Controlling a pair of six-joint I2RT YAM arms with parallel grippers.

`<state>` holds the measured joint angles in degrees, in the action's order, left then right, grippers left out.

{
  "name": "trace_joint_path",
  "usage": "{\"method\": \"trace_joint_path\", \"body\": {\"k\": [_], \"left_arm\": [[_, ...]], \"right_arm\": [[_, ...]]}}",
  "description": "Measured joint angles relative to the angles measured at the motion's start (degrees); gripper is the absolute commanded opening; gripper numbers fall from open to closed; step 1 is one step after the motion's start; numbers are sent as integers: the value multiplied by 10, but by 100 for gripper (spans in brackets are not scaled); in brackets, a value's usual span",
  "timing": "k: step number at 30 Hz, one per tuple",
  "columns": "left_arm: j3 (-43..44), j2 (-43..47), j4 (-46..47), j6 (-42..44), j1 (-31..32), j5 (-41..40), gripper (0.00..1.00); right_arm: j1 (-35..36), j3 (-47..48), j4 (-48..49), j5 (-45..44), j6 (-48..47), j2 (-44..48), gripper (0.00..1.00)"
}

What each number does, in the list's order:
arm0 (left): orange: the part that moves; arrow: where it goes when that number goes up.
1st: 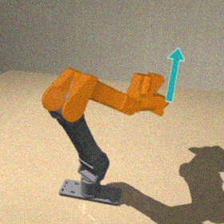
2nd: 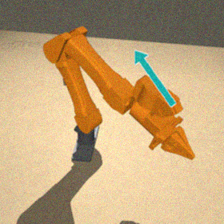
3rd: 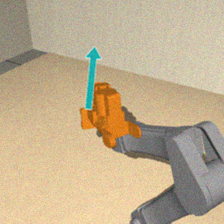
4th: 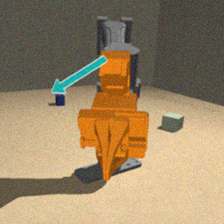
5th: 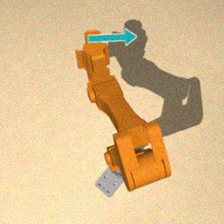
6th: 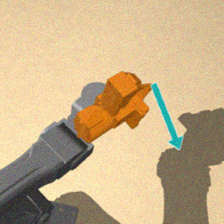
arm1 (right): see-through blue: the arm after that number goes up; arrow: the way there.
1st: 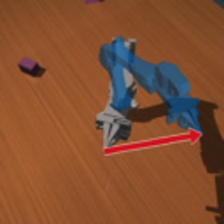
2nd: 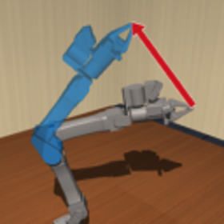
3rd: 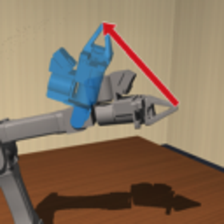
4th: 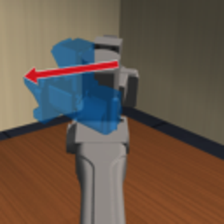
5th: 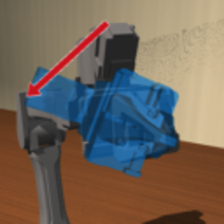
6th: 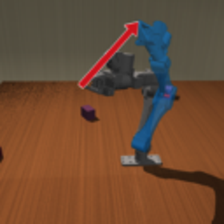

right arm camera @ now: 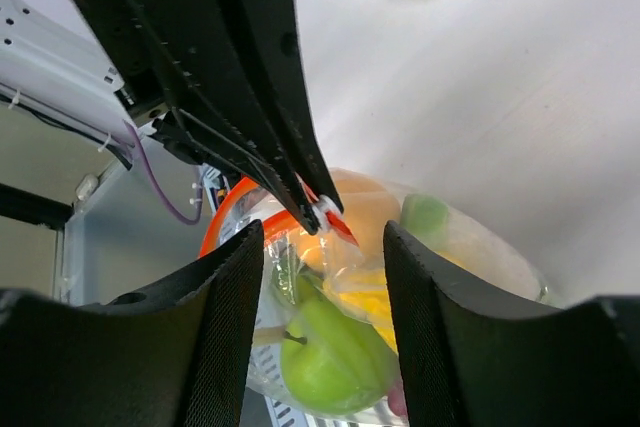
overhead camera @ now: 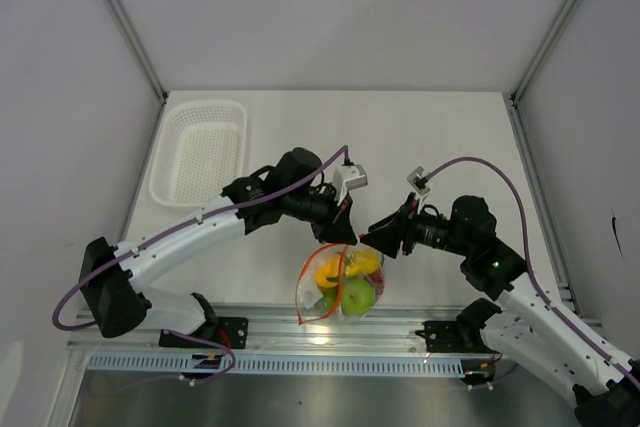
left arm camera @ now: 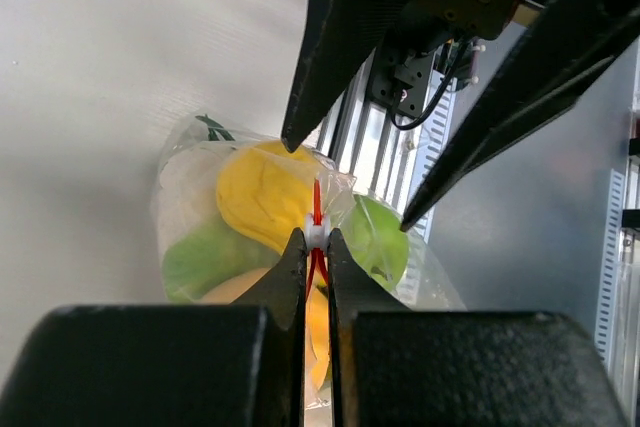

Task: Place the food in the zip-top bag and seal the zipper
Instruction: Zip the zipper food storage bag at the center of the board.

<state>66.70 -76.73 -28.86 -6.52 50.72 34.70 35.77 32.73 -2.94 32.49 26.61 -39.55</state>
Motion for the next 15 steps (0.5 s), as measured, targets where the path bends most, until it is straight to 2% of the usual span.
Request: {"method": "trace_joint_path", "body": {"k": [9,15], "left_arm": [[31,-10,4,-36,0,0,1],[31,-10,30,-63,-1,17,1]], "right_arm": [[0,26,-41,13,-43,1,55],[0,26,-49,21,-49,-13,51]]}}
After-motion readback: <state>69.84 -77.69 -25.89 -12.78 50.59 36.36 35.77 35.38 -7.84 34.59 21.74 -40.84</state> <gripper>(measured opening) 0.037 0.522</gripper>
